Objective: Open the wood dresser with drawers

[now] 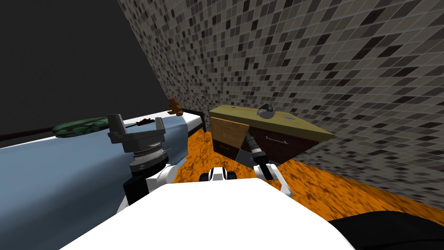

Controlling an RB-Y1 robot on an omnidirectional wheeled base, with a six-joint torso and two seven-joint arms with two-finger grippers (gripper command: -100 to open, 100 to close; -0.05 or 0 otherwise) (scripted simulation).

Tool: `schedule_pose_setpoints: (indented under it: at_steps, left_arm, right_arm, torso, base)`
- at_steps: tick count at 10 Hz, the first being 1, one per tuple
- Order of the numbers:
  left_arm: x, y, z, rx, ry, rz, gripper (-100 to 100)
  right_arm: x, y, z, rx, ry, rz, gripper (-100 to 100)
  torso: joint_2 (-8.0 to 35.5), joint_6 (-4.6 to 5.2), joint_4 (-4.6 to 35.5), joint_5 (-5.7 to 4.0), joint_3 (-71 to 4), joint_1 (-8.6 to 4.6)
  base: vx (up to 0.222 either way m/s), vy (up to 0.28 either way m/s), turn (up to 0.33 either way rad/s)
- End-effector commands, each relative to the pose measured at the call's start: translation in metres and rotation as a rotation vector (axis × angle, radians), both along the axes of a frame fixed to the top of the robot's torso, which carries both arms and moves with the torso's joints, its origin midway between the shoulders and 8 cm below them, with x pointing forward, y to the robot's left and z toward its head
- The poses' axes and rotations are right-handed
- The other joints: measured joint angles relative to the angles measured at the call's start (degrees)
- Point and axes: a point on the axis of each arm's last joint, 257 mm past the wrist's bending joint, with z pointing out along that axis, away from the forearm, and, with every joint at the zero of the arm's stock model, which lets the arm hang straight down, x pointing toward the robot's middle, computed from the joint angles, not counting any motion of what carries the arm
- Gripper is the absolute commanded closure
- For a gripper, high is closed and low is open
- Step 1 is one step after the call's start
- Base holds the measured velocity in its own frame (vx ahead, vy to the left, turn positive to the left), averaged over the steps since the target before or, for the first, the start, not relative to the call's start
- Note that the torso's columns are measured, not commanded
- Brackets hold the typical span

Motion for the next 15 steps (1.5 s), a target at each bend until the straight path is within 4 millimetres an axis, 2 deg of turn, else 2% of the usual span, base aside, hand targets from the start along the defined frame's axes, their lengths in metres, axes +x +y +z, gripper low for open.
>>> schedule_pose_setpoints:
  at_steps: [1,2,3,4,5,6,7,8,9,10,11,12,13,14,15]
  left_arm:
    - [0.000,0.000,0.000,0.000,0.000,0.000,0]
    - [0.000,0.000,0.000,0.000,0.000,0.000,0]
    - [0.000,0.000,0.000,0.000,0.000,0.000,0]
    - [0.000,0.000,0.000,0.000,0.000,0.000,0]
    - [0.000,0.000,0.000,0.000,0.000,0.000,0]
    - [0.000,0.000,0.000,0.000,0.000,0.000,0]
    - [0.000,0.000,0.000,0.000,0.000,0.000,0]
    - [0.000,0.000,0.000,0.000,0.000,0.000,0]
    - [0.000,0.000,0.000,0.000,0.000,0.000,0]
    - [0.000,0.000,0.000,0.000,0.000,0.000,0]
    - [0.000,0.000,0.000,0.000,0.000,0.000,0]
    - [0.000,0.000,0.000,0.000,0.000,0.000,0]
    - [0.000,0.000,0.000,0.000,0.000,0.000,0]
    - [0.000,0.000,0.000,0.000,0.000,0.000,0]
    - [0.000,0.000,0.000,0.000,0.000,0.000,0]
  right_arm:
    - [0.009,-0.014,-0.037,-0.108,0.095,-0.059,-100]
    - [0.009,-0.013,-0.038,-0.131,0.096,-0.062,-100]
    - [0.013,-0.025,-0.060,-0.186,0.155,-0.098,-100]
    - [0.013,-0.024,-0.061,-0.214,0.156,-0.101,-100]
    - [0.015,-0.035,-0.082,-0.270,0.210,-0.132,-100]
    - [0.015,-0.036,-0.083,-0.299,0.215,-0.140,-100]
    - [0.017,-0.050,-0.104,-0.357,0.272,-0.176,-100]
    - [0.017,-0.050,-0.104,-0.387,0.272,-0.179,-100]
    - [0.017,-0.064,-0.123,-0.446,0.323,-0.211,-100]
    - [0.017,-0.065,-0.124,-0.477,0.326,-0.218,-100]
    - [0.017,-0.079,-0.140,-0.538,0.374,-0.249,-100]
    - [0.017,-0.081,-0.141,-0.569,0.377,-0.257,-100]
    - [0.016,-0.096,-0.156,-0.631,0.423,-0.286,-100]
    - [0.016,-0.098,-0.156,-0.657,0.426,-0.294,-100]
    - [0.014,-0.115,-0.170,-0.720,0.473,-0.329,-100]
  torso:
    - [0.0,0.01,0.0,0.01,0.0,-0.06]
    - [-0.1,0.00,0.0,0.00,0.0,-0.01]
    - [-0.1,0.02,0.0,-0.03,-0.1,-0.19]
    - [-0.1,0.01,0.0,-0.06,-0.1,-0.21]
    - [-0.1,0.01,0.0,-0.04,0.0,-0.20]
    - [0.0,0.00,0.0,-0.01,0.0,-0.05]
    - [0.0,0.02,0.0,0.00,0.0,-0.08]
    - [0.0,0.00,0.0,-0.01,0.0,-0.07]
    - [0.0,0.02,0.0,-0.03,0.0,-0.20]
    - [-0.1,0.01,0.0,-0.03,0.0,-0.10]
    - [-0.1,0.01,0.0,-0.02,-0.1,-0.14]
    - [-0.1,0.00,0.0,-0.03,0.0,-0.13]
    - [-0.1,0.01,0.0,-0.03,0.0,-0.17]
    - [0.0,0.00,0.0,-0.02,0.0,-0.10]
    - [0.0,0.01,0.0,-0.02,0.0,-0.14]
  base:
    - [-0.035,0.154,0.041]
    - [-0.015,0.117,0.013]
    - [-0.019,0.109,0.037]
    - [-0.021,0.103,0.021]
    - [-0.029,0.134,0.046]
    - [-0.021,0.126,0.016]
    - [-0.036,0.139,0.041]
    - [-0.031,0.108,0.023]
    - [-0.014,0.131,0.049]
    - [-0.001,0.122,0.025]
    - [-0.019,0.119,0.056]
    - [-0.015,0.106,0.029]
    - [-0.022,0.125,0.058]
    - [-0.019,0.109,0.028]
    - [-0.004,0.109,0.066]
